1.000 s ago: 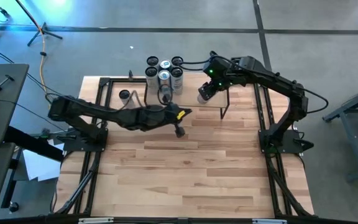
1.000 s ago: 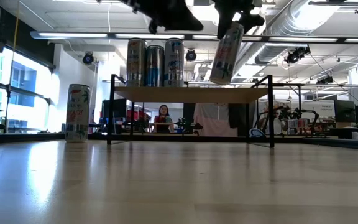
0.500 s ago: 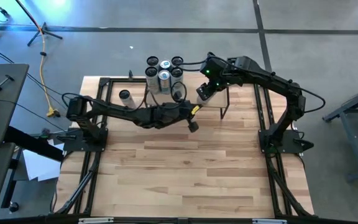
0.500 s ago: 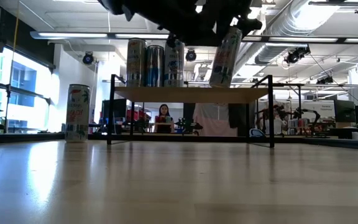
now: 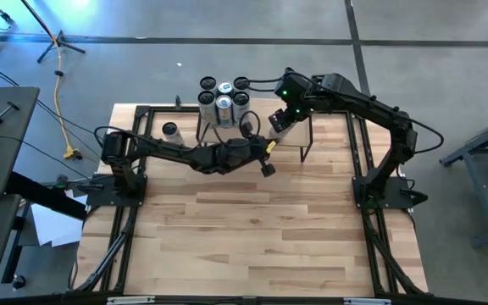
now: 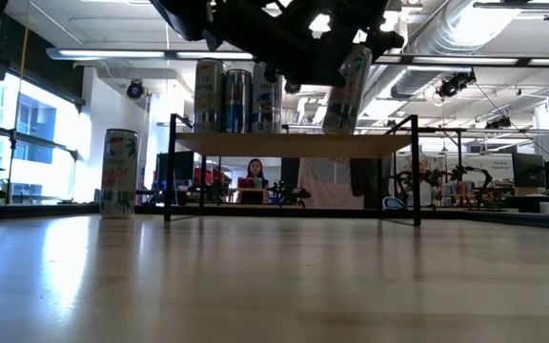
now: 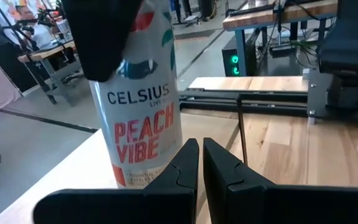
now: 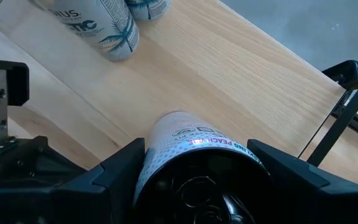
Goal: Place canned beverage on shelf
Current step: Put the right black soda can on the shelf
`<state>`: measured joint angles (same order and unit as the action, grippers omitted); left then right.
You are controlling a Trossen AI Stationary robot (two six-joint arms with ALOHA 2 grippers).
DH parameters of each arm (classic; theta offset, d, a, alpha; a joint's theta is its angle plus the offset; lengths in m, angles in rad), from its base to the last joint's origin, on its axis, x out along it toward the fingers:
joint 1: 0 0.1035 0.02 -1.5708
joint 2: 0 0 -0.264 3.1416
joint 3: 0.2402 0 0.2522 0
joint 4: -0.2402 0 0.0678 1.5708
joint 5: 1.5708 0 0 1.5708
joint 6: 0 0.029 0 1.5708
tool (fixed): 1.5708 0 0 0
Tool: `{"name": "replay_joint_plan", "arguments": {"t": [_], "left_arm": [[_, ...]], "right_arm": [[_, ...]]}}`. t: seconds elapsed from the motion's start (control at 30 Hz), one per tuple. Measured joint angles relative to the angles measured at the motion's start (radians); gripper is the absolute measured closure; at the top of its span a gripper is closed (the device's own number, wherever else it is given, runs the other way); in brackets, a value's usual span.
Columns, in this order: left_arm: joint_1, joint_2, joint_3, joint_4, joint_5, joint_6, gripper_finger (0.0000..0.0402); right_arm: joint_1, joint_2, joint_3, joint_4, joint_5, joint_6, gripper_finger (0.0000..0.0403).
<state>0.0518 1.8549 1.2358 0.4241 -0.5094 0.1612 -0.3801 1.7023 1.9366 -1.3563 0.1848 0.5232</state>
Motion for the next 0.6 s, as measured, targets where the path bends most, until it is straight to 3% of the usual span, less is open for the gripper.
{"name": "replay_joint_plan", "arguments": {"t": [0.6], "left_arm": [[0.054, 0.0, -0.001, 0.0, 0.036, -0.072, 0.0401]], "right_arm": [[0.0, 0.001, 0.0, 0.013, -0.002, 0.011, 0.015]]}}
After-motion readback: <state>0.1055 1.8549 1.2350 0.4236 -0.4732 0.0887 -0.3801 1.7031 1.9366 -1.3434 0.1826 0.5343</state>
